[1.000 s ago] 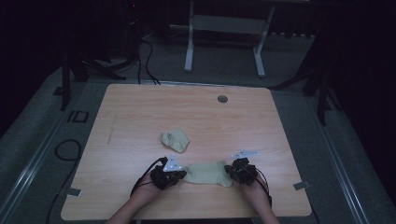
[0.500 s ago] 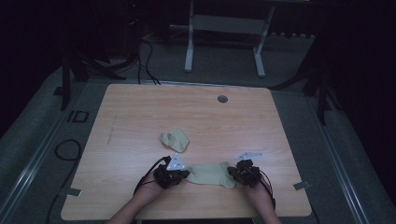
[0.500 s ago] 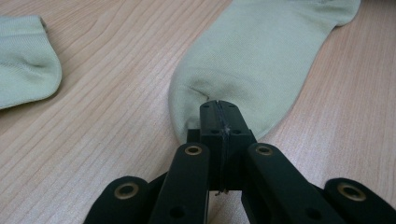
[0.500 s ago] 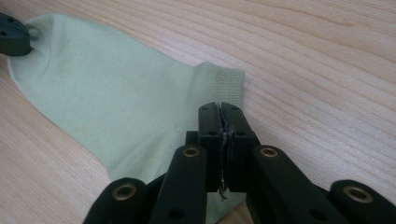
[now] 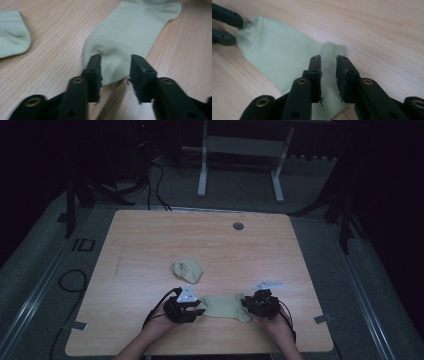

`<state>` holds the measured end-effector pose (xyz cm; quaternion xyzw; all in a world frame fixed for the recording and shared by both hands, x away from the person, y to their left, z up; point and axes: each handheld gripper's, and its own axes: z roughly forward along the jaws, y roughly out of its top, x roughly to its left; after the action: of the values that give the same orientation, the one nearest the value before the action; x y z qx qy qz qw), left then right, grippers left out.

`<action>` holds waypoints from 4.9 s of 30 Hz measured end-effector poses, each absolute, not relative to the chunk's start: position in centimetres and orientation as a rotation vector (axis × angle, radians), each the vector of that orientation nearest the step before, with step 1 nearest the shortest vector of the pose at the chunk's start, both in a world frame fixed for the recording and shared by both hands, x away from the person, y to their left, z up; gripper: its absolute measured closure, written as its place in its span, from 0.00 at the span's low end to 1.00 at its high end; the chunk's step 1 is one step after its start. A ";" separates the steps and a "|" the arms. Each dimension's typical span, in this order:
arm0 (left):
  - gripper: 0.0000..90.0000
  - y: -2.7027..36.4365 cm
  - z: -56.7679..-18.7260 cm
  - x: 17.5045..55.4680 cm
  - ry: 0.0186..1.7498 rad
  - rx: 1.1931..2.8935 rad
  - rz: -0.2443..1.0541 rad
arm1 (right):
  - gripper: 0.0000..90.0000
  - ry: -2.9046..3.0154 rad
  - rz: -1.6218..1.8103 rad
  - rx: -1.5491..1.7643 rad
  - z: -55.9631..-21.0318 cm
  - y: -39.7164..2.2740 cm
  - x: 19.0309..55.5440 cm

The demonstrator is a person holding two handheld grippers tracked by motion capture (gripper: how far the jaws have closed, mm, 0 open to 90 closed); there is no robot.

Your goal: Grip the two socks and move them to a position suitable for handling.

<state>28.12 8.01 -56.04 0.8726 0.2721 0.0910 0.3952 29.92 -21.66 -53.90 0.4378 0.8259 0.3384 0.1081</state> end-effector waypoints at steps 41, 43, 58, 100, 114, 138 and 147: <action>0.43 16.9 -56.8 25.8 0.909 2.089 0.256 | 0.53 2.600 1.017 1.042 -51.4 -4.1 40.3; 0.43 16.8 -56.7 25.8 0.903 2.094 0.258 | 0.52 2.604 1.000 1.043 -51.8 -3.0 40.9; 0.43 16.9 -56.8 25.7 0.901 2.090 0.241 | 0.48 2.615 0.784 1.021 -54.9 2.5 42.9; 0.43 16.4 -57.1 25.8 0.896 2.086 0.206 | 0.91 2.496 0.775 1.021 -49.0 -10.8 40.4; 0.43 16.2 -57.1 25.9 0.887 2.087 0.200 | 0.90 2.562 0.751 1.063 -54.6 -9.0 39.7; 0.43 15.9 -57.1 26.1 0.884 2.090 0.205 | 0.65 2.570 0.802 1.065 -53.2 -9.0 38.6; 0.43 15.9 -57.1 26.1 0.884 2.091 0.205 | 0.90 2.561 0.756 1.100 -54.4 -9.3 38.8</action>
<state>26.10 15.89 -57.12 0.8335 0.3523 0.0818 0.4176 38.76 -9.29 -54.42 0.3779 0.8796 0.2597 0.1265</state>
